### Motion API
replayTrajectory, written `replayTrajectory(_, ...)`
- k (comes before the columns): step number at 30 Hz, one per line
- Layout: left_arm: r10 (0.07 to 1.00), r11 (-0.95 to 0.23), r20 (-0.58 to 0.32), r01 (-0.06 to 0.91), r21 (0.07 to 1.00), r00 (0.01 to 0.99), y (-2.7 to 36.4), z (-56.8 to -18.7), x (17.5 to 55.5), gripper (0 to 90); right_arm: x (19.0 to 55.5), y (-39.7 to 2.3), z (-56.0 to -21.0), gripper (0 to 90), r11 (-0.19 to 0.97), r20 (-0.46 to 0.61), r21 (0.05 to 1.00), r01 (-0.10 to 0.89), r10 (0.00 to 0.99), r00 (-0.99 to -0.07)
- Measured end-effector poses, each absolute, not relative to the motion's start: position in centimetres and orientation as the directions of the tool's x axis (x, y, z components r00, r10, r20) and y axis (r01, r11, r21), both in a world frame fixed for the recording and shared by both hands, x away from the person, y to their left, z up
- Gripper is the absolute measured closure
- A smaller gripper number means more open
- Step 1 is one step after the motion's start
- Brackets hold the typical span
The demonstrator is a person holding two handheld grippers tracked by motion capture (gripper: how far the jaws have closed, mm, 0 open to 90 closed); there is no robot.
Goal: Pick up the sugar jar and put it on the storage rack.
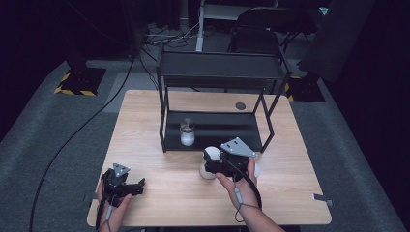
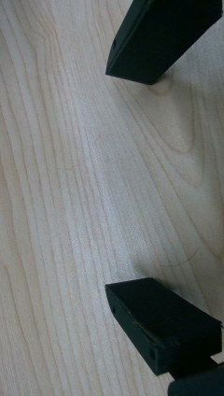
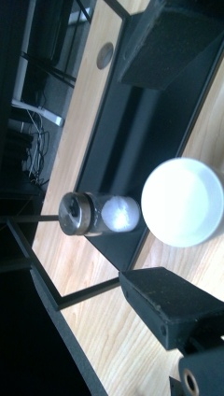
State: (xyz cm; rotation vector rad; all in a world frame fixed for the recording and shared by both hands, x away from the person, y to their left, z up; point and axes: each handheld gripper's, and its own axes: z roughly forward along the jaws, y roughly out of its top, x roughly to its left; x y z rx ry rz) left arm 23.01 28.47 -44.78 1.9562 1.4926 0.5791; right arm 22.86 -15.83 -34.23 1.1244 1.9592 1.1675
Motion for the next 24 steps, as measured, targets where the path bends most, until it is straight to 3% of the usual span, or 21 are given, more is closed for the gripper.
replayTrajectory(24, 0.962, -0.184, -0.018, 0.699, 0.692, 0.271, 28.5, -44.8, 23.0, 0.5, 23.9, -14.1, -38.2, 8.4, 0.278, -0.056, 0.863, 0.423, 0.883, -0.466)
